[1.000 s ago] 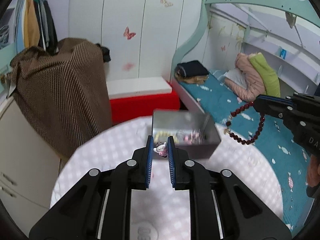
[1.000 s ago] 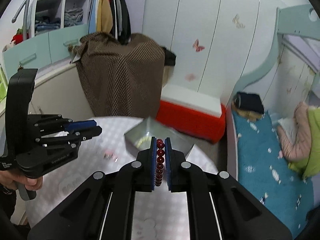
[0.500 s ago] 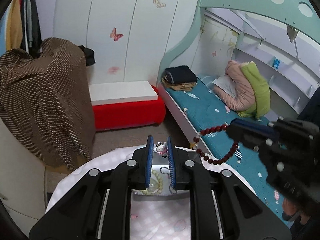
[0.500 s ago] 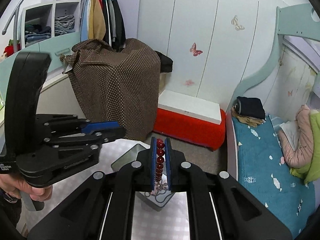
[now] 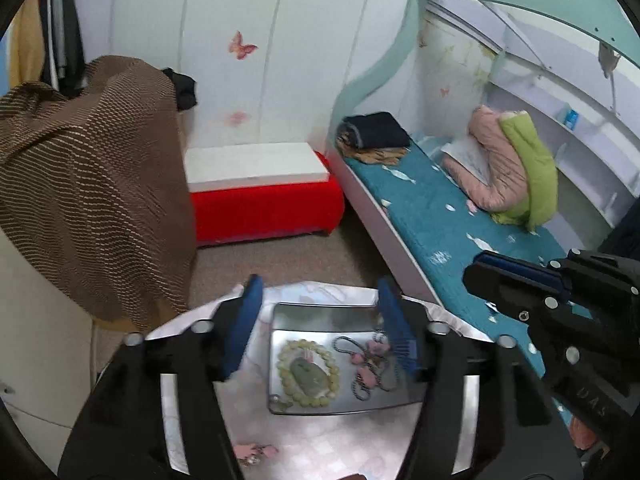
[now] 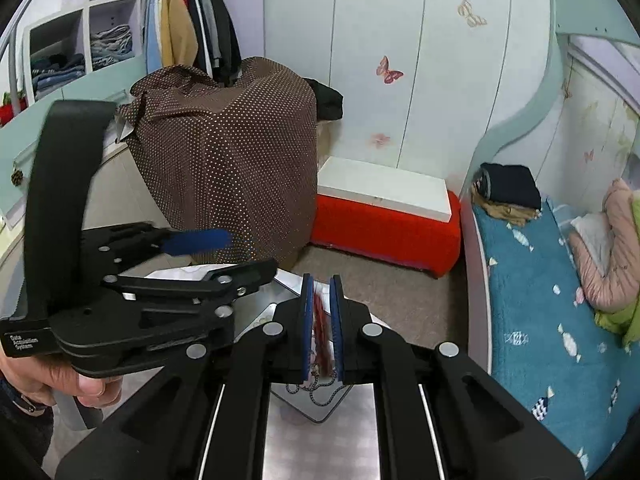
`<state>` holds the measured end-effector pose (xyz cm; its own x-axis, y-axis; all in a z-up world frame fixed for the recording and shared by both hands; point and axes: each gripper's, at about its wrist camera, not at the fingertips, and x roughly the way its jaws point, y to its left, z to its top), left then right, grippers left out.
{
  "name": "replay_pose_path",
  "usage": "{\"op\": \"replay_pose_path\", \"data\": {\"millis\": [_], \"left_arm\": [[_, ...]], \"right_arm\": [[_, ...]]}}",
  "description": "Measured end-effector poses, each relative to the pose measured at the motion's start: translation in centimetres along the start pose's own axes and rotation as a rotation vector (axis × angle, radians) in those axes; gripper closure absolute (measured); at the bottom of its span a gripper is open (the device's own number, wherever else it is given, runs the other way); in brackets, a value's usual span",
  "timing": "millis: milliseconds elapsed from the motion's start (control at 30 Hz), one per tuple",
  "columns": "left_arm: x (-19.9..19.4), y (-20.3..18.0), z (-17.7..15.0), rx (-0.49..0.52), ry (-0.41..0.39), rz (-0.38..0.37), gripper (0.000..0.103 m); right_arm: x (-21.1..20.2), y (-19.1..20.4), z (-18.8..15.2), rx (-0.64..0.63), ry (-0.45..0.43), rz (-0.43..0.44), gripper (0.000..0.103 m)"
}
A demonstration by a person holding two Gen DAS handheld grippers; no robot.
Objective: Organize jewelry
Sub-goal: 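Carry the bracelet and pink charm into the tin box and open both grippers, then withdraw both grippers from the tin box back over the table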
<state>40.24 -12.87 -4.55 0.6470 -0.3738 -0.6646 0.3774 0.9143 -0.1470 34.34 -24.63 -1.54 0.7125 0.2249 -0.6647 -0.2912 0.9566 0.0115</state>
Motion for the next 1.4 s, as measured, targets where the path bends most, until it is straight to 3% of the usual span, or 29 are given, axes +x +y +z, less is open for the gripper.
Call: {"op": "replay_pose_path", "data": {"millis": [67,167,200,233,300,433,967,1400], "left_arm": [[-0.3,0.2,-0.2,-0.002,-0.008,0.021,0.019],[-1.3,0.9,-0.5,-0.011,-0.04,0.062,0.012],[-1.6,1.2,-0.7,-0.017,-0.042,0.069,0.011],[-1.9,1.4,-0.8,-0.022,-0.047,0.078,0.009],[-2.9,1.9,-1.3,-0.032,-0.069,0.104,0.007],[-4.9,2.4,-2.5,-0.05,-0.1,0.154,0.005],[-12.9,2.7,-8.1,-0.059,-0.205,0.282,0.005],[-15.5,4.6,-13.1,-0.087,-0.173,0.347,0.005]], "right_arm": [[0.2,-0.2,0.0,0.014,0.003,0.005,0.094],[0.1,-0.5,-0.3,0.044,-0.007,0.004,0.078],[-0.1,-0.6,-0.4,0.056,-0.018,0.001,0.058],[-0.3,-0.7,-0.5,0.068,-0.034,-0.007,0.028],[-1.0,-0.9,-0.6,0.09,-0.079,-0.021,0.009],[-1.7,-1.2,-1.3,0.126,-0.097,-0.048,0.008],[-5.0,0.2,-3.7,0.18,-0.16,-0.016,0.008],[-7.3,2.6,-6.7,0.163,-0.163,0.013,0.008]]}}
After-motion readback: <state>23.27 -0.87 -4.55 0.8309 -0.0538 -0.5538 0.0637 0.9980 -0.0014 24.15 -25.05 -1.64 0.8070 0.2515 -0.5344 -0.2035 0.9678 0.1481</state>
